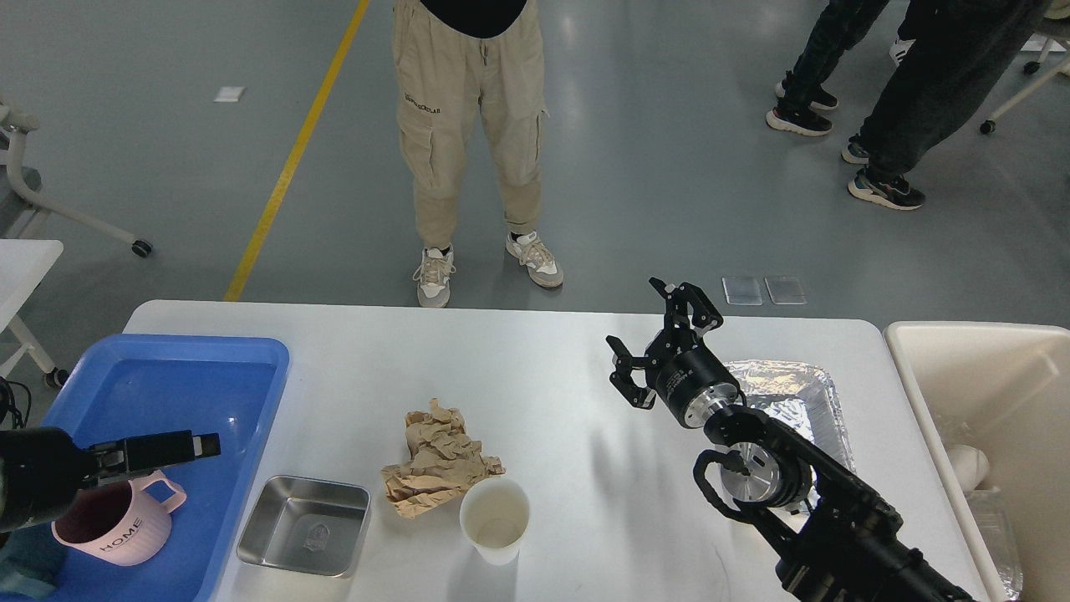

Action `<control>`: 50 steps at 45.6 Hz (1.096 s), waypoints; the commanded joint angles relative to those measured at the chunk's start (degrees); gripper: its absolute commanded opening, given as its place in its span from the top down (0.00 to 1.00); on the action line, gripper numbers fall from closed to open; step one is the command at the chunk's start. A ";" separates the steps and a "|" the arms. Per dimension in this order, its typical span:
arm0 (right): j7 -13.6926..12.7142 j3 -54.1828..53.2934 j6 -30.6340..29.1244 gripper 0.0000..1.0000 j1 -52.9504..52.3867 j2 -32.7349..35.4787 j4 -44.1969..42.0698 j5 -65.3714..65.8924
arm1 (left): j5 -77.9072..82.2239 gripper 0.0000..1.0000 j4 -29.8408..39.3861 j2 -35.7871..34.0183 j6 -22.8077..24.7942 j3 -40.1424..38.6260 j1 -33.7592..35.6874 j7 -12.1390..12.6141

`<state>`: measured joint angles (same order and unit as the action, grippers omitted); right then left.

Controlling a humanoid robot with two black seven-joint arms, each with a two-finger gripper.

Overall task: Tidy desktop
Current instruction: 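Move the left gripper to the small steel tray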

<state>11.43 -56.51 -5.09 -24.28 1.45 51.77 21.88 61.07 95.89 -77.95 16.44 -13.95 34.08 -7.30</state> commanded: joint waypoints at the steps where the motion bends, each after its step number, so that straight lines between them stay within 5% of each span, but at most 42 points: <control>1: 0.00 -0.01 0.00 0.00 0.11 0.66 0.26 0.00 | -0.17 0.03 0.17 -0.27 0.18 -0.12 -0.06 0.00; 8: 0.00 -0.01 0.00 0.00 0.20 0.75 0.35 0.00 | -0.17 0.03 0.09 -0.18 0.09 -0.21 -0.15 -1.05; 20: 0.00 -0.01 0.00 0.00 0.11 0.22 0.52 0.00 | 5.62 0.03 -3.77 0.96 -0.09 -0.91 2.31 -6.59; 32: 0.00 -0.01 -0.09 0.00 0.11 0.13 0.61 0.00 | 20.57 0.06 -8.70 10.89 0.53 -0.03 6.44 -10.10; 50: 0.00 -0.01 -0.09 0.00 0.38 0.22 0.70 0.00 | 37.89 0.07 -17.14 17.22 1.67 4.63 6.44 -12.57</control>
<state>11.43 -56.51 -5.19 -24.06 1.59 52.41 21.88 97.83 80.16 -62.17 18.34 -9.52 40.75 -19.15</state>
